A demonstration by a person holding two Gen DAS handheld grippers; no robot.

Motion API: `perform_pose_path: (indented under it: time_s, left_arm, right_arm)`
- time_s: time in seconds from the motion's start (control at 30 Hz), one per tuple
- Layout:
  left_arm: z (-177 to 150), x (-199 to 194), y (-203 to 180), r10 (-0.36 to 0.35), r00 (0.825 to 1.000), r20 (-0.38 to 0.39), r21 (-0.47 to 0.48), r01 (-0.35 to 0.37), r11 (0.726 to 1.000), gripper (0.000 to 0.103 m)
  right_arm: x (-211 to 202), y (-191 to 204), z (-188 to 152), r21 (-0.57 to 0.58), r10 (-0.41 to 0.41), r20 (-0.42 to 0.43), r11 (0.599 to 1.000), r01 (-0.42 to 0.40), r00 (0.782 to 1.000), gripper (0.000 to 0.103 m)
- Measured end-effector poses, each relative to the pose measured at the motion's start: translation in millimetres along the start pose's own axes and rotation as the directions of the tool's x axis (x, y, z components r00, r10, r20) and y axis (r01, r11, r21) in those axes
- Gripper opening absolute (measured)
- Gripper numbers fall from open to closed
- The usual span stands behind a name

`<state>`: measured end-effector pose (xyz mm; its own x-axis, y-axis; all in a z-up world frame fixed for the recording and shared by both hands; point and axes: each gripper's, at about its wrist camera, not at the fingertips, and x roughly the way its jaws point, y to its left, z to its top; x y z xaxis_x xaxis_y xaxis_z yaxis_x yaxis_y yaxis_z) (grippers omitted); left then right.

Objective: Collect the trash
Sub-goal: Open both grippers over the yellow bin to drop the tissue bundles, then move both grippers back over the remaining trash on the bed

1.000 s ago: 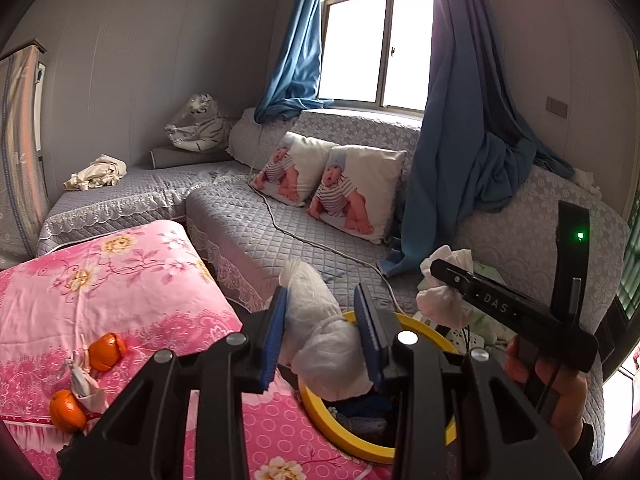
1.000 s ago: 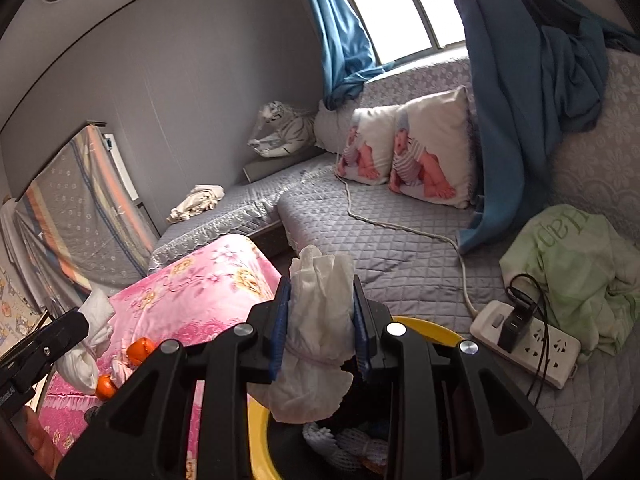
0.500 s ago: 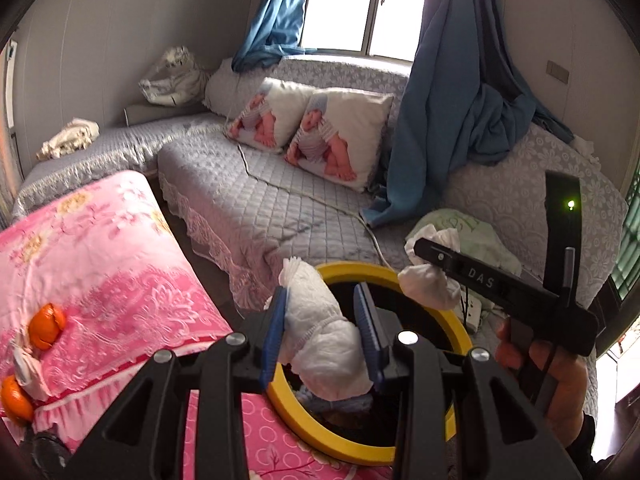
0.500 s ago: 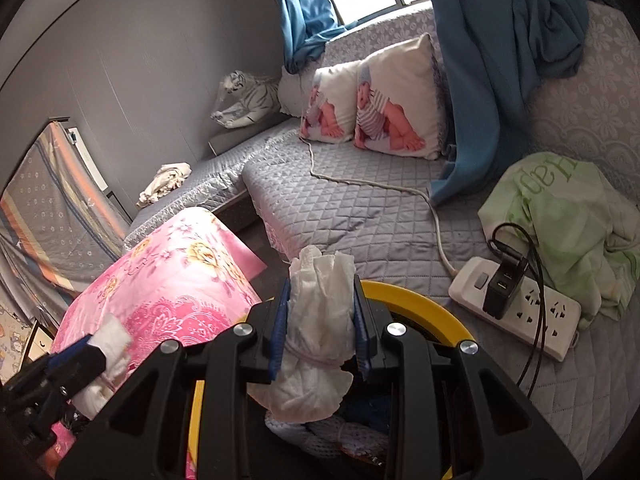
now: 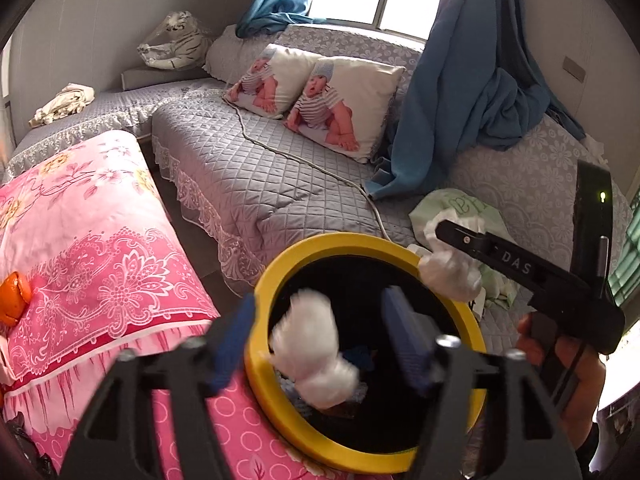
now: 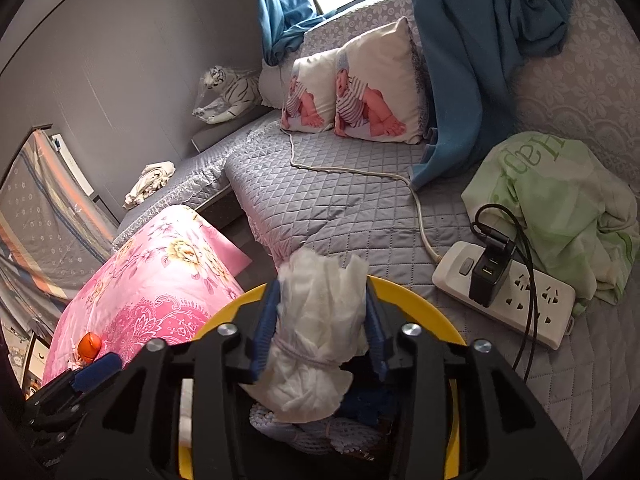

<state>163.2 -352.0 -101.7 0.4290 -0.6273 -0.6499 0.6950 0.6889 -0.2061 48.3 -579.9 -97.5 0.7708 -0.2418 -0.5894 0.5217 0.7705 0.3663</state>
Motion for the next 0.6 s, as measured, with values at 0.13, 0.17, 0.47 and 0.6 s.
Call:
perform_pose_path:
  time_s: [0.13, 0.17, 0.47, 0.6]
  left_arm:
    - [1.4, -7.0, 10.6, 0.039, 0.999, 0.026, -0.027, -0.038, 0.999, 0.084]
    - [1.9, -9.7, 15.2, 0.044, 0.998, 0.033, -0.042, -0.043, 0.998, 0.084]
    - [5.1, -49.9, 60.5, 0.156, 0.981, 0.119, -0.112, -0.143, 0.983, 0.091]
    - [3.4, -73.9, 89.2, 0.228, 0.963, 0.145, -0.144, -0.208, 0.967, 0.092]
  right_arm:
    - [-2.5, -10.2, 0.9, 0.036, -0.018, 0.002, 0.999, 0.018, 1.000, 0.054]
    - [-4.2, -11.8, 1.0, 0.042, -0.019, 0.006, 0.999, 0.019, 1.000, 0.054]
    - [-23.6, 8.9, 2.6, 0.012, 0.089, 0.069, 0.996, -0.090, 0.994, 0.073]
    - [-28.6, 38.0, 0.8, -0.053, 0.177, 0.069, 0.983, -0.174, 0.982, 0.076]
